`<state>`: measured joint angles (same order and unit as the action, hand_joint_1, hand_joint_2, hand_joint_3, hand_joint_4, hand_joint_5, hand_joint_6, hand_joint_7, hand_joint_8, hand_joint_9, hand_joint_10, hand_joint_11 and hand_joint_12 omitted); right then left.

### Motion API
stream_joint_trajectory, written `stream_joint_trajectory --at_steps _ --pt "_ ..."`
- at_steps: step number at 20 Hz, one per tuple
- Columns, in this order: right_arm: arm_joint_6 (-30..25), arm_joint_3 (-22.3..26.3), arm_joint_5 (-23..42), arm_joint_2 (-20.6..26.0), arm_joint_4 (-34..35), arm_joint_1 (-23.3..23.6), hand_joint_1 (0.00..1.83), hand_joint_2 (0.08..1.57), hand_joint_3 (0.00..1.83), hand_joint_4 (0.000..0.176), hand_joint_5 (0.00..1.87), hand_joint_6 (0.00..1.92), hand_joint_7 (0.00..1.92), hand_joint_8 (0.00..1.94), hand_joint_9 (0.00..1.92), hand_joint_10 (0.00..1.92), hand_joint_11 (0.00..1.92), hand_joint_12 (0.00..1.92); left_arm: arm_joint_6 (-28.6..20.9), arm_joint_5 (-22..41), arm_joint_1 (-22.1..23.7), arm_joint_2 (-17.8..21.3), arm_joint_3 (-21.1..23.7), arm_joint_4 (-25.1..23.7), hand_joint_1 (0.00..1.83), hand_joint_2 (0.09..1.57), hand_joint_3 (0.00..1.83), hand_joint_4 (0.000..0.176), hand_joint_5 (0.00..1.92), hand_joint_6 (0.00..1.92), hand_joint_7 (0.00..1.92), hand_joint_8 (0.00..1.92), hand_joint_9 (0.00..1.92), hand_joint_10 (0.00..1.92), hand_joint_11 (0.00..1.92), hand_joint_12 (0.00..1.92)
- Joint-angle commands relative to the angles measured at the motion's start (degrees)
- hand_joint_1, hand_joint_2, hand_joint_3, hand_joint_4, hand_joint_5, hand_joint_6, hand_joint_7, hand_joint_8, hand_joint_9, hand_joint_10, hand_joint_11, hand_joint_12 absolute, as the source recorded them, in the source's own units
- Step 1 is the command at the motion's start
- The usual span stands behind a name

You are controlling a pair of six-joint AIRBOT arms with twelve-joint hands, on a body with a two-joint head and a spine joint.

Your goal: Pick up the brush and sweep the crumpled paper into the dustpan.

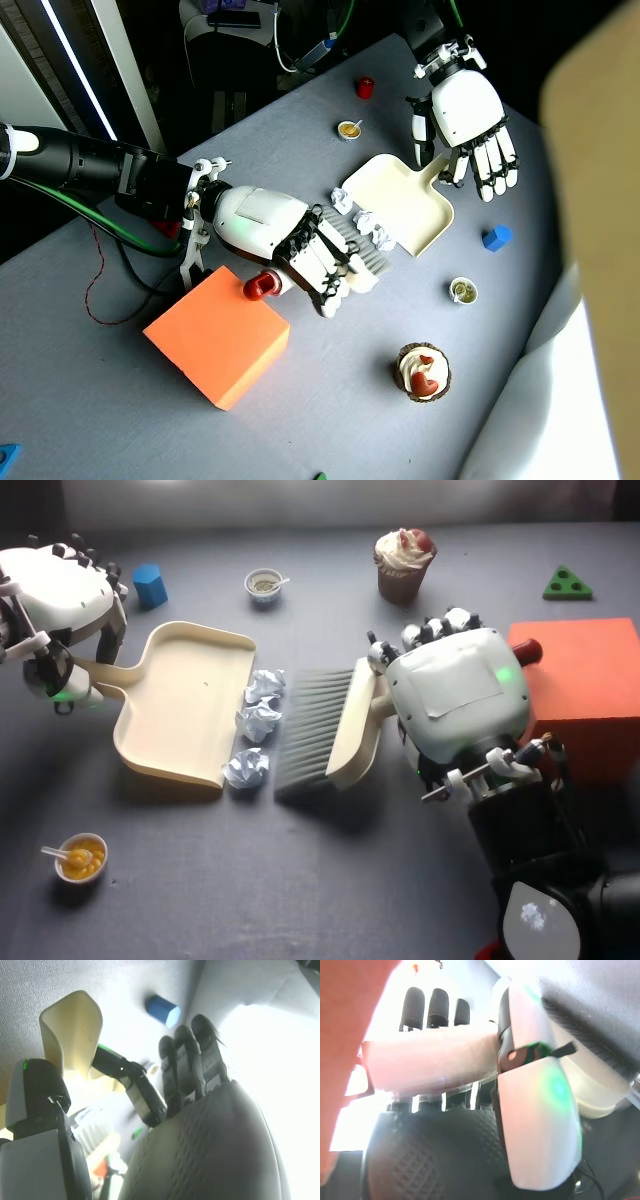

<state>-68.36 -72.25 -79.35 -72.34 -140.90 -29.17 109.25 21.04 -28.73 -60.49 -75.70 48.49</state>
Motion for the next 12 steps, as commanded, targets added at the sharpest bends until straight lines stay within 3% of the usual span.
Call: stream_joint_trajectory --at_steps 1,2,3,4,6,7,12 --pt "-0.15 -0.16 -3.06 0.1 -2.96 -0.17 1.34 1.06 0.0 0.038 0.91 1.92 0.82 1.94 0.84 1.92 0.8 1.92 0.21 5.44 0.54 0.71 -0.43 -1.14 1.08 1.09 0.0 0.038 1.03 0.9 0.33 0.0 0.24 0.0 0.06 0.35" --pt "-0.15 -0.32 -3.17 0.24 -3.37 -0.17 1.37 1.13 0.01 0.173 0.9 1.92 0.85 1.94 0.93 1.92 0.82 1.92 0.21 5.52 0.54 0.73 -0.43 -1.14 1.06 1.11 0.0 0.063 1.0 0.96 0.31 0.0 0.23 0.0 0.07 0.34" --pt "-0.15 -0.38 -3.17 0.34 -3.6 -0.17 1.37 1.13 0.01 0.173 0.9 1.92 0.85 1.94 0.93 1.92 0.82 1.92 0.21 5.55 0.54 0.73 -0.43 -1.14 1.06 1.11 0.0 0.063 1.0 0.96 0.31 0.0 0.23 0.0 0.07 0.34" --pt "-0.15 -0.56 -3.18 0.69 -4.75 -0.17 1.38 1.13 0.0 0.175 0.94 1.92 0.9 1.94 0.98 1.92 0.86 1.92 0.21 5.57 0.54 0.73 -0.43 -1.14 1.06 1.11 0.0 0.074 1.0 0.95 0.31 0.0 0.23 0.0 0.07 0.34" --pt "-0.14 -0.7 -3.3 1.5 -7.13 -0.17 1.4 1.13 0.0 0.176 0.98 1.92 0.99 1.94 1.01 1.92 0.93 1.92 0.22 5.42 0.54 0.74 -0.39 -1.14 1.07 1.11 0.0 0.038 1.0 0.94 0.33 0.0 0.25 0.0 0.08 0.34" --pt "-0.14 -0.82 -3.38 1.94 -8.33 -0.16 1.4 1.13 0.0 0.176 0.99 1.92 0.99 1.94 1.01 1.92 0.94 1.92 0.22 5.42 0.54 0.74 -0.39 -1.14 1.06 1.11 0.0 0.071 1.0 0.96 0.32 0.0 0.24 0.0 0.07 0.33" --pt "0.66 0.65 -3.53 4.23 -15.65 1.41 1.37 1.15 0.0 0.176 0.95 1.92 0.95 1.94 0.95 1.92 0.91 1.92 0.22 5.34 0.52 0.82 -0.41 -1.14 1.05 1.11 0.0 0.072 0.99 0.97 0.33 0.01 0.25 0.01 0.08 0.33"
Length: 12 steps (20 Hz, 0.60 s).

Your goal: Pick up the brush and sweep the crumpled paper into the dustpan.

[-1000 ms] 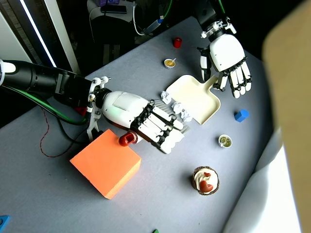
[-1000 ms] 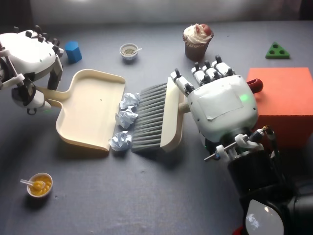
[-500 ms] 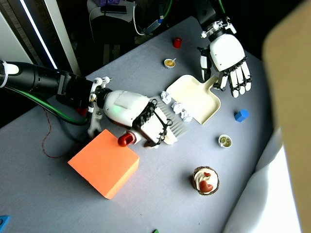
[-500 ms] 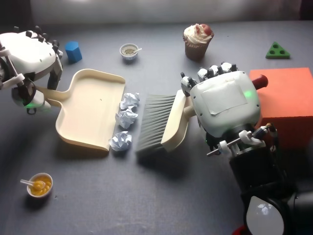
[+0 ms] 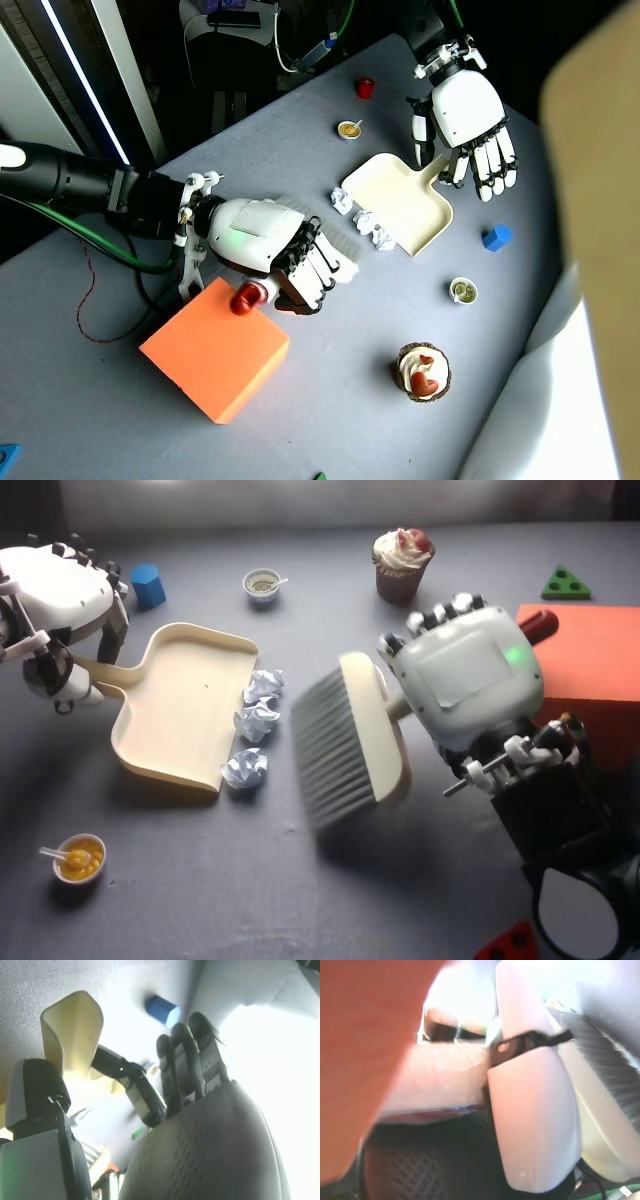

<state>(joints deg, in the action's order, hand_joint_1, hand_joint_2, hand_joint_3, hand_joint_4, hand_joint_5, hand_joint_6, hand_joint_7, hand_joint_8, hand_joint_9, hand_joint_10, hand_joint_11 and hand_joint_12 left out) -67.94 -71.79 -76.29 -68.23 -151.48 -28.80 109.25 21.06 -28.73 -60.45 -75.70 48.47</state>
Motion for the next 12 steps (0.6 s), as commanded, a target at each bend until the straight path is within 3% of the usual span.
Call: stream_joint_trajectory --at_steps 1,2,4,5,6,8,9,10,11,12 --pt "0.8 0.62 -6.59 0.63 -6.99 1.05 1.36 1.15 0.0 0.176 0.95 1.92 0.97 1.94 0.96 1.92 0.91 1.92 0.22 5.34 0.53 0.78 -0.4 -1.12 1.07 1.11 0.0 0.04 0.99 0.97 0.31 0.0 0.22 0.0 0.04 0.32" --pt "1.58 0.82 -6.59 0.88 -8.28 1.05 1.36 1.15 0.0 0.176 0.95 1.92 0.97 1.94 0.96 1.92 0.91 1.92 0.21 5.28 0.52 0.79 -0.37 -1.12 1.07 1.11 0.0 0.04 0.99 0.97 0.31 0.0 0.22 0.0 0.04 0.32" --pt "3.49 1.04 -6.57 1.57 -10.43 1.24 1.32 1.15 0.0 0.176 0.96 1.92 0.97 1.94 0.96 1.92 0.9 1.92 0.21 5.22 0.52 0.82 -0.32 -1.12 1.05 1.11 0.0 0.082 0.99 0.97 0.35 0.01 0.26 0.01 0.07 0.34" --pt "4.06 1.17 -6.33 1.94 -11.02 1.51 1.33 1.14 0.0 0.176 0.97 1.92 0.99 1.94 0.98 1.92 0.91 1.92 0.22 5.15 0.52 0.82 -0.31 -1.12 1.06 1.11 0.0 0.076 1.0 0.95 0.35 0.0 0.27 0.01 0.09 0.35" --pt "5.19 1.4 -5.35 2.43 -11.63 1.97 1.36 1.14 0.0 0.176 0.97 1.92 1.01 1.94 0.99 1.92 0.92 1.92 0.21 5.1 0.52 0.82 -0.3 -1.1 1.08 1.11 0.0 0.021 0.99 0.96 0.34 0.01 0.25 0.0 0.1 0.36" --pt "8.31 1.79 -3.28 3.21 -12.36 2.88 1.38 1.14 0.0 0.176 0.99 1.92 1.01 1.94 0.99 1.92 0.91 1.92 0.21 5.11 0.52 0.82 -0.27 -1.09 1.08 1.11 0.0 0.02 0.99 0.97 0.34 0.0 0.25 0.0 0.12 0.37" --pt "11.62 2.0 -1.54 3.46 -12.43 3.59 1.4 1.15 0.0 0.176 1.01 1.92 1.02 1.94 1.0 1.92 0.92 1.92 0.21 5.11 0.52 0.85 -0.27 -1.09 1.07 1.11 0.0 0.035 1.0 0.95 0.35 0.0 0.27 0.01 0.13 0.38" --pt "14.3 2.34 -0.36 3.64 -12.43 4.2 1.4 1.15 0.0 0.176 1.01 1.92 1.02 1.94 1.0 1.92 0.92 1.92 0.21 5.13 0.53 0.87 -0.27 -1.09 1.07 1.11 0.0 0.035 1.0 0.95 0.35 0.0 0.27 0.01 0.13 0.38" --pt "16.89 2.92 0.64 3.88 -12.43 4.81 1.44 1.15 0.0 0.176 1.02 1.92 1.03 1.94 1.0 1.92 0.89 1.92 0.21 5.14 0.54 0.87 -0.28 -1.09 1.08 1.11 0.0 0.009 1.01 0.94 0.35 0.0 0.27 0.0 0.11 0.37" --pt "19.53 3.84 1.7 4.26 -12.43 5.6 1.45 1.14 0.0 0.176 1.05 1.92 1.04 1.94 1.01 1.92 0.9 1.92 0.21 5.2 0.55 0.88 -0.24 -1.09 1.08 1.1 0.0 0.028 1.01 0.93 0.37 0.0 0.27 0.0 0.11 0.38"
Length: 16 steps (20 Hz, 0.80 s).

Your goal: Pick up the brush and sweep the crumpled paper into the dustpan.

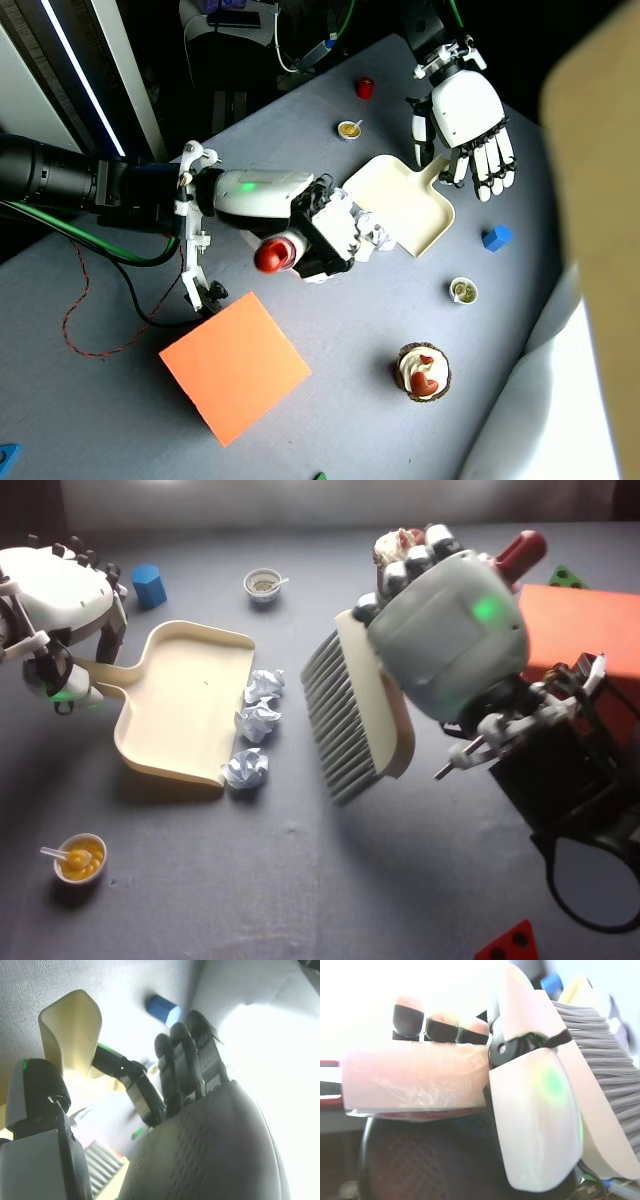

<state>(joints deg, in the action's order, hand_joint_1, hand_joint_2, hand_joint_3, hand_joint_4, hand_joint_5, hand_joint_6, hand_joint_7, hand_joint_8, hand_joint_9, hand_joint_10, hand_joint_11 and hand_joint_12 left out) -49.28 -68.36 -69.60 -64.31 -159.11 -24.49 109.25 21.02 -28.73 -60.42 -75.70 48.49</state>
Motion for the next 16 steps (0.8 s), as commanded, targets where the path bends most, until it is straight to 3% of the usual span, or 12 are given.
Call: stream_joint_trajectory --at_steps 1,2,3,4,5,7,9,11,12,13,15,16 --pt "2.41 1.11 -4.54 0.61 -4.74 1.84 1.45 1.14 0.0 0.176 1.05 1.92 1.04 1.94 1.01 1.92 0.9 1.92 0.21 5.28 0.55 0.88 -0.2 -1.11 1.08 1.1 0.0 0.028 1.01 0.93 0.37 0.0 0.27 0.0 0.11 0.38" --pt "4.01 2.06 -4.08 0.76 -4.63 2.33 1.49 1.14 0.0 0.176 1.06 1.92 1.06 1.94 1.03 1.92 0.92 1.92 0.21 5.3 0.55 0.89 -0.19 -1.1 1.07 1.11 0.0 0.046 1.0 0.94 0.37 0.0 0.27 0.0 0.09 0.37" --pt "8.23 3.8 -2.15 1.15 -4.52 2.94 1.5 1.15 0.0 0.176 1.06 1.92 1.08 1.94 1.06 1.92 0.96 1.92 0.22 5.31 0.57 0.89 -0.15 -1.11 1.09 1.1 0.0 0.012 1.02 0.91 0.37 0.0 0.28 0.0 0.1 0.37" --pt "10.03 4.71 -1.39 1.44 -4.51 3.22 1.51 1.16 0.01 0.176 1.05 1.92 1.09 1.94 1.07 1.92 0.97 1.92 0.22 5.32 0.57 0.9 -0.12 -1.11 1.09 1.1 0.0 0.007 1.03 0.9 0.37 0.0 0.27 0.0 0.08 0.36" --pt "12.96 5.68 -0.06 1.44 -4.45 3.35 1.54 1.18 0.0 0.176 1.0 1.92 1.06 1.94 1.04 1.92 0.91 1.92 0.22 5.35 0.58 0.9 -0.11 -1.11 1.09 1.09 0.0 0.032 1.04 0.88 0.36 0.0 0.26 0.01 0.09 0.35" --pt "19.8 6.9 2.7 1.44 -3.9 4.48 1.55 1.17 0.0 0.176 1.0 1.92 1.08 1.94 1.06 1.92 0.92 1.92 0.22 5.35 0.64 0.9 -0.12 -1.11 1.08 1.1 0.0 0.024 1.02 0.92 0.34 0.0 0.24 0.0 0.07 0.34" --pt "24.55 7.11 4.85 1.47 -3.31 5.66 1.57 1.18 0.0 0.176 1.02 1.92 1.09 1.94 1.05 1.92 0.87 1.92 0.22 5.25 0.66 0.91 -0.15 -1.11 1.07 1.11 0.0 0.048 1.0 0.95 0.34 0.0 0.25 0.0 0.07 0.34" --pt "29.91 7.07 6.96 1.57 -1.45 6.9 1.58 1.18 0.0 0.176 1.02 1.92 1.09 1.94 1.04 1.92 0.86 1.92 0.22 5.25 0.66 0.91 -0.13 -1.11 1.07 1.11 0.0 0.05 1.0 0.95 0.34 0.0 0.25 0.0 0.07 0.34" --pt "34.18 7.01 7.3 1.57 1.88 7.59 1.61 1.16 0.0 0.176 1.04 1.92 1.1 1.94 1.05 1.92 0.88 1.92 0.22 5.28 0.66 0.91 -0.11 -1.1 1.08 1.11 0.0 0.018 1.0 0.94 0.33 0.0 0.24 0.0 0.08 0.34" --pt "35.92 7.01 7.32 1.56 3.31 7.84 1.61 1.16 0.0 0.176 1.04 1.92 1.1 1.94 1.05 1.92 0.88 1.92 0.22 5.26 0.66 0.91 -0.11 -1.1 1.08 1.11 0.0 0.018 1.0 0.94 0.33 0.0 0.24 0.0 0.08 0.34" --pt "40.76 7.02 7.58 1.56 6.08 8.32 1.76 1.1 0.0 0.162 1.06 1.92 1.03 1.94 1.01 1.92 0.87 1.92 0.22 5.24 0.7 0.9 -0.1 -1.1 1.07 1.1 0.0 0.045 1.01 0.93 0.33 0.0 0.25 0.0 0.06 0.34" --pt "43.93 7.09 7.71 1.55 8.59 8.62 1.73 1.09 0.0 0.157 1.07 1.92 1.04 1.94 0.98 1.92 0.84 1.86 0.22 5.23 0.74 0.88 -0.1 -1.1 1.07 1.11 0.0 0.041 1.01 0.94 0.33 0.0 0.25 0.0 0.05 0.33"
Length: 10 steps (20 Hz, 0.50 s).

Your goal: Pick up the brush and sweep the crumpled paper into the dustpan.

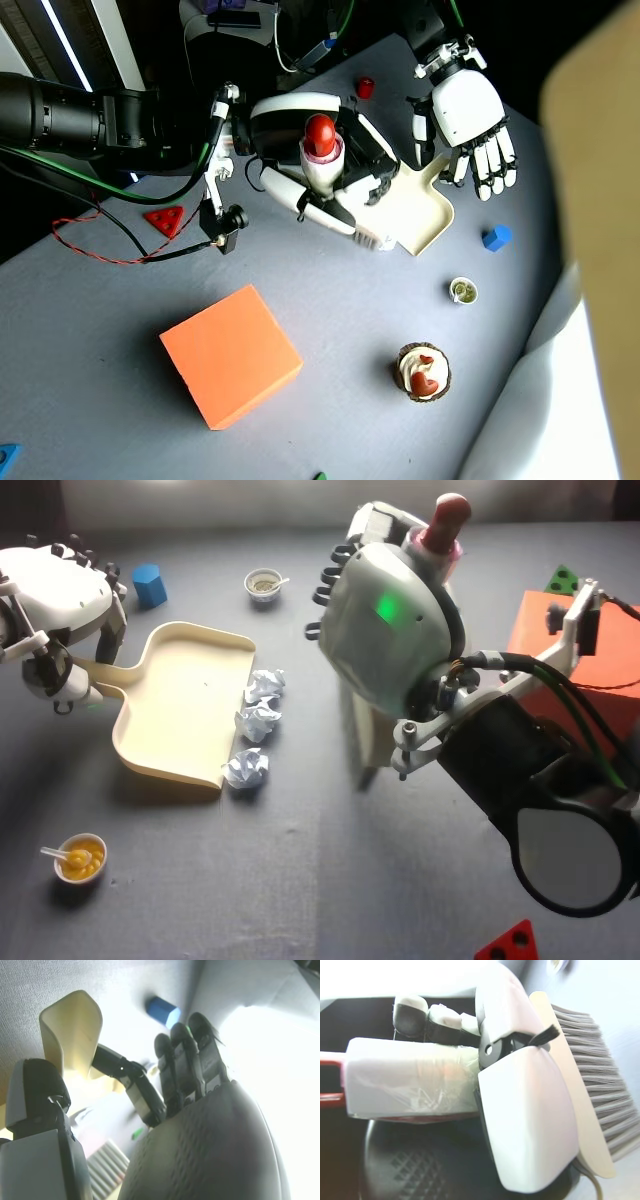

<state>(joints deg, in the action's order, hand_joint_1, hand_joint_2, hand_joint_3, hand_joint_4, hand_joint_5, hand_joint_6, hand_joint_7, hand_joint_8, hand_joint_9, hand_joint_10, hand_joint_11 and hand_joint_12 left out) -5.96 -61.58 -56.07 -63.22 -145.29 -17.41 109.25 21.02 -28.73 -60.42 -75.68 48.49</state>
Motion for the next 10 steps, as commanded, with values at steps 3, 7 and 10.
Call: stream_joint_trajectory --at_steps 3,7,10 --pt "4.88 0.61 -5.95 0.44 -0.73 2.29 1.58 1.13 0.0 0.175 0.98 1.92 0.94 1.94 0.88 1.92 0.81 1.92 0.22 5.19 0.74 0.85 -0.08 -1.1 1.08 1.1 0.0 0.04 1.02 0.92 0.34 0.0 0.25 0.0 0.08 0.34" --pt "8.86 1.79 -4.19 0.44 3.07 3.74 1.55 0.75 0.89 0.176 1.02 1.92 0.96 1.94 0.98 1.92 0.82 1.92 0.23 5.1 0.74 0.83 -0.01 -1.11 1.08 1.1 0.0 0.022 1.02 0.91 0.34 0.0 0.25 0.0 0.07 0.32" --pt "11.17 2.03 -3.11 0.44 5.49 4.29 1.62 0.82 0.65 0.175 1.06 1.92 1.04 1.94 1.0 1.92 0.88 1.92 0.23 4.87 0.74 0.83 0.05 -1.11 1.06 1.11 0.0 0.068 1.0 0.94 0.33 0.0 0.24 0.0 0.06 0.31"
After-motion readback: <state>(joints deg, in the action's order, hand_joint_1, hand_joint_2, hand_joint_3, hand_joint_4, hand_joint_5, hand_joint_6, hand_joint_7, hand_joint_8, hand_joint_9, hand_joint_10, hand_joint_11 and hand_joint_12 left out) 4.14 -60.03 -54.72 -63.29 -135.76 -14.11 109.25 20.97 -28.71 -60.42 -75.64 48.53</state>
